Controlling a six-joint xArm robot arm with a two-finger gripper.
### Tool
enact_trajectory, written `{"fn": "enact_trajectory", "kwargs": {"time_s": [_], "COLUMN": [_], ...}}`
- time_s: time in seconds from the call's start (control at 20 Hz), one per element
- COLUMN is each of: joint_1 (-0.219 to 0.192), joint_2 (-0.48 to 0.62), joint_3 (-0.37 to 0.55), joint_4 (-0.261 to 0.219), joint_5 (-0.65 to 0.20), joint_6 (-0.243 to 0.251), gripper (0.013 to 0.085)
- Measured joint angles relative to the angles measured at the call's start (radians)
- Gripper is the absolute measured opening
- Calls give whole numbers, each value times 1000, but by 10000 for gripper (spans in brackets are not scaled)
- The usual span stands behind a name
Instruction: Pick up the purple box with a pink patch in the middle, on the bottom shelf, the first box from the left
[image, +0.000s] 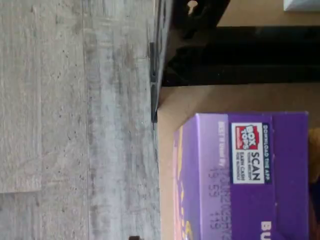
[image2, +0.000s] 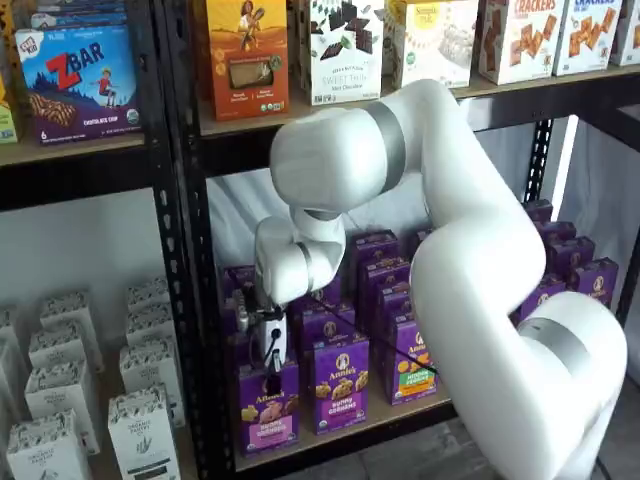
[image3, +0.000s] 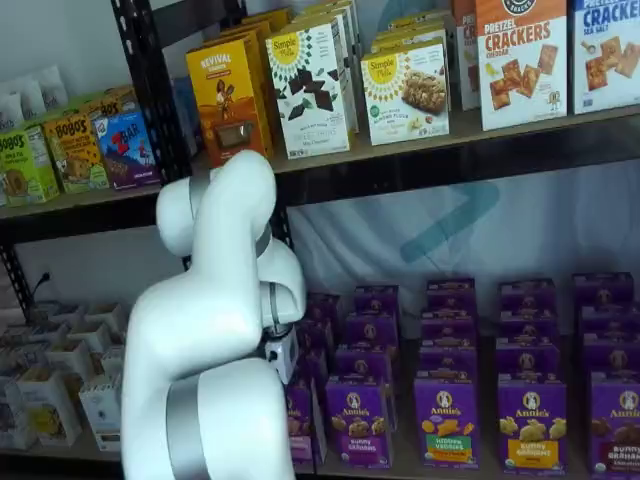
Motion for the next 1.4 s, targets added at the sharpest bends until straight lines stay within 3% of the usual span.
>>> {"fn": "enact_trajectory", "kwargs": {"time_s": [0.4,0.8,1.4], "joint_1": [0,4,10], "joint_2": [1,7,19], "joint_3": [23,38,26], "joint_4": [-40,-54,-56], "joint_5": [-38,-79,-65], "joint_6": [35,50,58], "gripper": [850,850,850]}}
